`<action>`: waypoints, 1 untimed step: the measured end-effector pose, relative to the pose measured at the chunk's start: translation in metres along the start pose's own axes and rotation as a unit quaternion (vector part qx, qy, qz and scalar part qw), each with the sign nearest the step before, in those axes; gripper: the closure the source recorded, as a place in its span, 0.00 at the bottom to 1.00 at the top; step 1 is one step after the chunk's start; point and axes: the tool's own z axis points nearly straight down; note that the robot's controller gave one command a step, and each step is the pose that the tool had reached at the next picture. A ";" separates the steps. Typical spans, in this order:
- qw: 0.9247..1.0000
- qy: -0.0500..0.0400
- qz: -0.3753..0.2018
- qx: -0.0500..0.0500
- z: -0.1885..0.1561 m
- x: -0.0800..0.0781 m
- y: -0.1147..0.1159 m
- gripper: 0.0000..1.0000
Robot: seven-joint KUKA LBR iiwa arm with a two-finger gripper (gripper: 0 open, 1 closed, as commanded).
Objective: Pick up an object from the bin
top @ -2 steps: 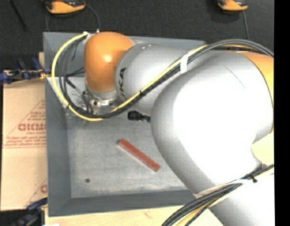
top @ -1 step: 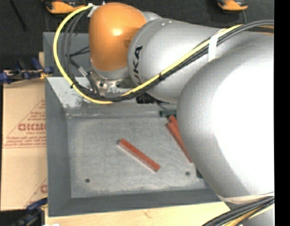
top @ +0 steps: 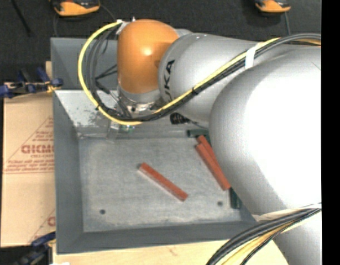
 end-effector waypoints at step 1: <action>0.995 -0.001 -0.103 0.000 -0.002 -0.008 -0.114 1.00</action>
Offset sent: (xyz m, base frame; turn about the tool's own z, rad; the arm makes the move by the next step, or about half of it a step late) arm -0.0307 -0.1042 0.0015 -0.2116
